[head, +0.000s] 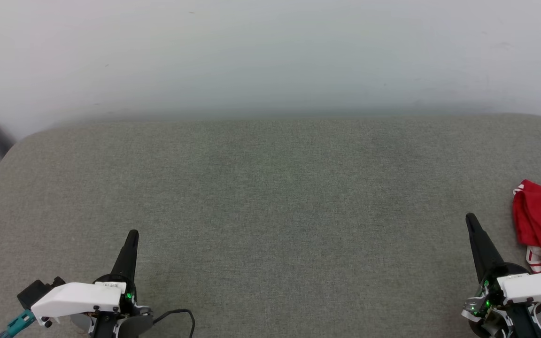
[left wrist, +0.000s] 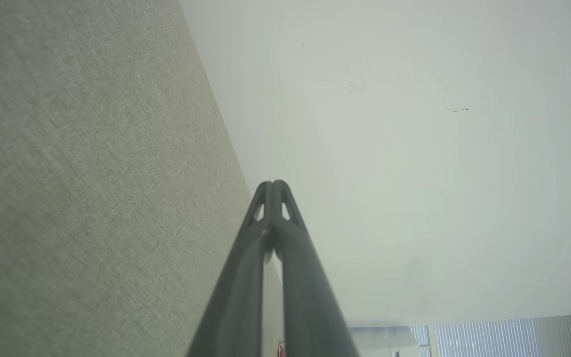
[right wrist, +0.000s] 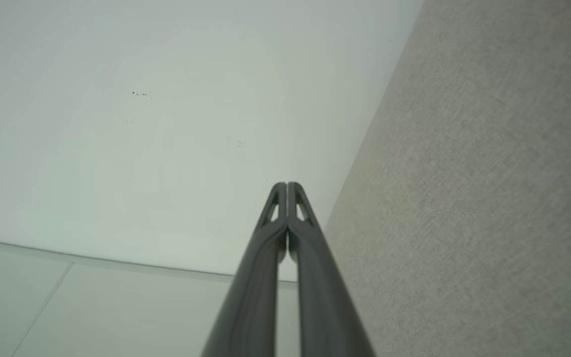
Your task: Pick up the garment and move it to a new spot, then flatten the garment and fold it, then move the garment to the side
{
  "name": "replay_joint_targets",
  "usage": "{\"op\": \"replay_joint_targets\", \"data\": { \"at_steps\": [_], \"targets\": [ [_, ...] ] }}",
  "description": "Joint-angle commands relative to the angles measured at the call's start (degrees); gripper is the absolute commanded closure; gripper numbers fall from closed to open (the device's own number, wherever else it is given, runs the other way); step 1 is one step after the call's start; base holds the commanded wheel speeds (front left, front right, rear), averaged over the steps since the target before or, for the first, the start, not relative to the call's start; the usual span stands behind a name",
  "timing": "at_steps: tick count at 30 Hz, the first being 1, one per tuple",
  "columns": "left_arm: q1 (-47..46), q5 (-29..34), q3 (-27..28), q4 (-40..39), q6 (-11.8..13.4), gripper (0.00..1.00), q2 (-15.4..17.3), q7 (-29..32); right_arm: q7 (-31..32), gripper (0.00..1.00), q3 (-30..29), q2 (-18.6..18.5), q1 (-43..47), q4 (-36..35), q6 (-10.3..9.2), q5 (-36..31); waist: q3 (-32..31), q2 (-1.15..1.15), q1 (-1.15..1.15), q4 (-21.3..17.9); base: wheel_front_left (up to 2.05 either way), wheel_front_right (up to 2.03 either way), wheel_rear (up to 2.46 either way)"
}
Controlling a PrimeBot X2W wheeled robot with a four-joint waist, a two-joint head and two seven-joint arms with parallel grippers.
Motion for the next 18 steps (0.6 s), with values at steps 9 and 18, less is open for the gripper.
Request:
{"op": "replay_joint_targets", "data": {
  "at_steps": [9,18],
  "targets": [
    [-1.23,-3.77,1.23,0.26,-1.10,1.00,-0.92,1.23,0.37,1.00,-0.36,0.32,-1.51,0.86,-0.02,4.77,0.19,0.00,0.00,0.00,0.00,0.00,0.00],
    [-1.63,-6.73,2.00,0.42,-1.82,1.00,-1.55,2.13,0.54,1.00,-0.57,0.41,-1.73,1.72,-0.02,8.40,0.37,0.00,0.00,-0.01,0.00,0.00,0.00]
  ]
}}
